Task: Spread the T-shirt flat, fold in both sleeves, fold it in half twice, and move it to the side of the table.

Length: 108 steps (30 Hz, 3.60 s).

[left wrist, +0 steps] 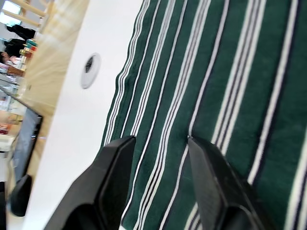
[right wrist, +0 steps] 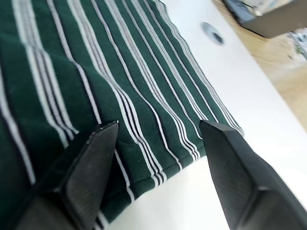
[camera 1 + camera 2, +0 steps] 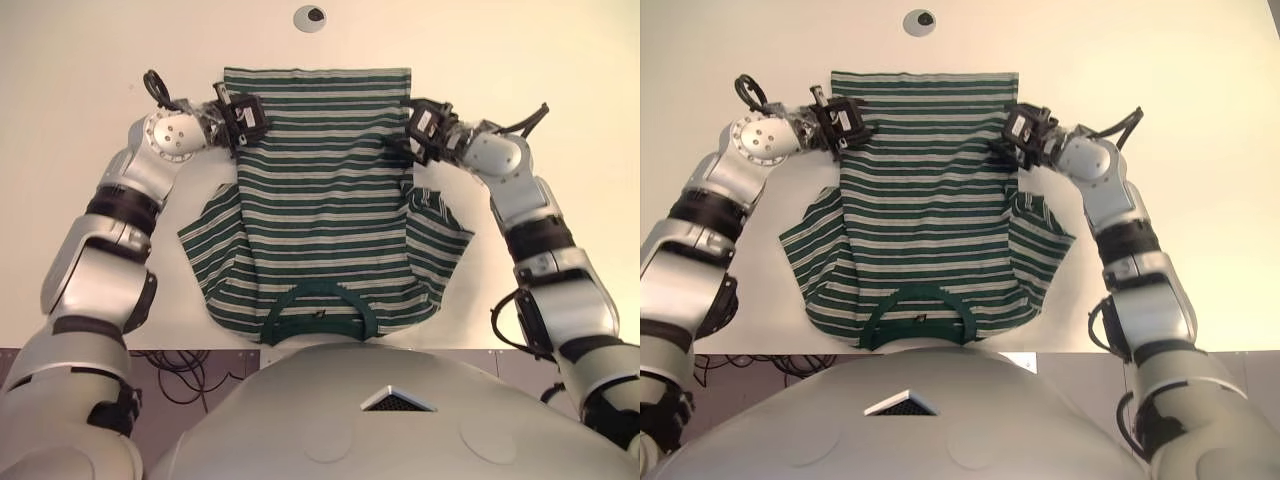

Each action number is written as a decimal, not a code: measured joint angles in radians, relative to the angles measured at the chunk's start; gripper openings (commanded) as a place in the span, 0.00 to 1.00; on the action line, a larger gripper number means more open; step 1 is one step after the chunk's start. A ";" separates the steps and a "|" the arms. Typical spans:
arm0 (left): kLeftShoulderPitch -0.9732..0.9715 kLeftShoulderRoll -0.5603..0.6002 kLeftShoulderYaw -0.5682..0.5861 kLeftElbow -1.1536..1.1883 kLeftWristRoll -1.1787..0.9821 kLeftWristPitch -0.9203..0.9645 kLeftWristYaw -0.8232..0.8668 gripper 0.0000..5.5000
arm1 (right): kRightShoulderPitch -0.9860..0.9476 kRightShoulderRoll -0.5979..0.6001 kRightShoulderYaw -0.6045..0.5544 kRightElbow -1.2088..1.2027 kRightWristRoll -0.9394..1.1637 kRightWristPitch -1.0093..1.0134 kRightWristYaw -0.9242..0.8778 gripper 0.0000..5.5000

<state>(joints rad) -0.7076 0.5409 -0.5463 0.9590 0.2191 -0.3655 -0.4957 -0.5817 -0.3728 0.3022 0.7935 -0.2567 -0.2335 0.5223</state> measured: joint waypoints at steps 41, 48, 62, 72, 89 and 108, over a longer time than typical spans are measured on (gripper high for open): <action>1.147 0.321 0.720 -1.170 -0.939 0.974 -0.297 0.42 | 0.537 -0.264 -0.378 -0.730 0.266 -0.104 -0.009 0.56; 1.139 0.305 0.712 -1.175 -0.906 0.985 -0.298 0.24 | 0.548 -0.265 -0.379 -0.734 0.266 -0.102 -0.004 0.56; 1.064 0.267 0.690 -1.037 -0.838 0.904 -0.367 0.00 | 0.549 -0.265 -0.378 -0.734 0.265 -0.089 -0.003 0.56; 1.034 0.329 0.762 -0.821 -0.816 0.835 -0.607 0.00 | 0.547 -0.264 -0.368 -0.734 0.263 -0.087 -0.002 0.56; 0.967 0.230 0.692 -1.174 -0.906 0.970 -0.604 0.00 | 0.636 -0.262 -0.368 -0.804 0.511 0.119 0.158 0.56; 0.789 0.082 0.455 -1.160 -0.815 1.099 -0.429 0.20 | 0.837 -0.301 -0.562 -0.890 1.009 0.916 0.191 0.56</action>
<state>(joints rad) 0.0817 0.6233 -0.0918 -0.2006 -0.5954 0.7337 -0.9249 0.2554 -0.6736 -0.2598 -0.0966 0.7518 0.6824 0.7136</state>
